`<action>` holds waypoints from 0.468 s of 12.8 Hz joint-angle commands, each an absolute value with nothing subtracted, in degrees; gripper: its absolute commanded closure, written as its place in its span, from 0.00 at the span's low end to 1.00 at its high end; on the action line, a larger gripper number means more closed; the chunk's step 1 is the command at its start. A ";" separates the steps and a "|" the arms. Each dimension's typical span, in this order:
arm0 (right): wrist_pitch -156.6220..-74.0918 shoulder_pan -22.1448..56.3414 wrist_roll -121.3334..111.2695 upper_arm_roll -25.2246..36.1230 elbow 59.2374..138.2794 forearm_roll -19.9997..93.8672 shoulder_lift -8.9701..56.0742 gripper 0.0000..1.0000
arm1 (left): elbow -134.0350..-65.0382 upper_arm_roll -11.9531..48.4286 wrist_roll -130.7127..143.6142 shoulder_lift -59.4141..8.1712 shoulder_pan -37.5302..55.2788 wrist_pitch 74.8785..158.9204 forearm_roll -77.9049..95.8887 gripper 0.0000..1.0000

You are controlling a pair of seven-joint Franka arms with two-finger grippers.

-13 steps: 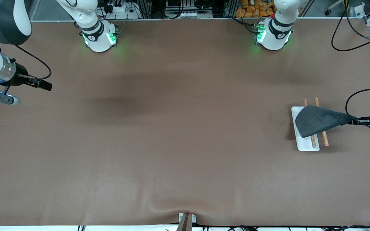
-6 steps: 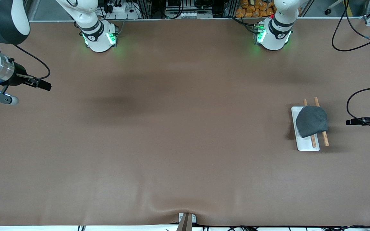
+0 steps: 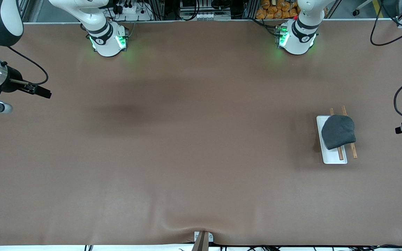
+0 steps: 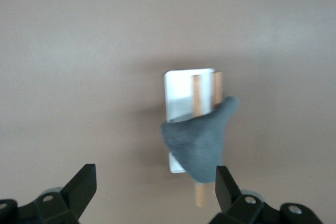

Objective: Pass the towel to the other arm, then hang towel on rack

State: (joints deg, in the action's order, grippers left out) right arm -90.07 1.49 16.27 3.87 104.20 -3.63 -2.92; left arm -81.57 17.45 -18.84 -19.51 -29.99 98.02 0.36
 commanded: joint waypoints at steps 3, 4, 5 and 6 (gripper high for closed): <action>-86.24 2.55 15.29 4.75 95.56 -3.08 -1.24 0.00 | -83.41 27.66 -1.98 -9.59 -30.06 94.06 -0.97 0.00; -85.70 2.20 14.42 4.66 93.80 -2.82 -0.45 0.00 | -83.32 29.77 0.76 -8.54 -30.06 93.26 -1.84 0.00; -84.91 2.28 11.72 4.66 93.69 -2.03 -0.53 0.00 | -83.41 31.53 2.10 -8.18 -30.15 93.17 -3.93 0.00; -84.55 2.37 8.91 4.66 93.26 -1.85 -0.88 0.00 | -83.50 32.94 2.28 -7.91 -30.23 93.08 -4.39 0.00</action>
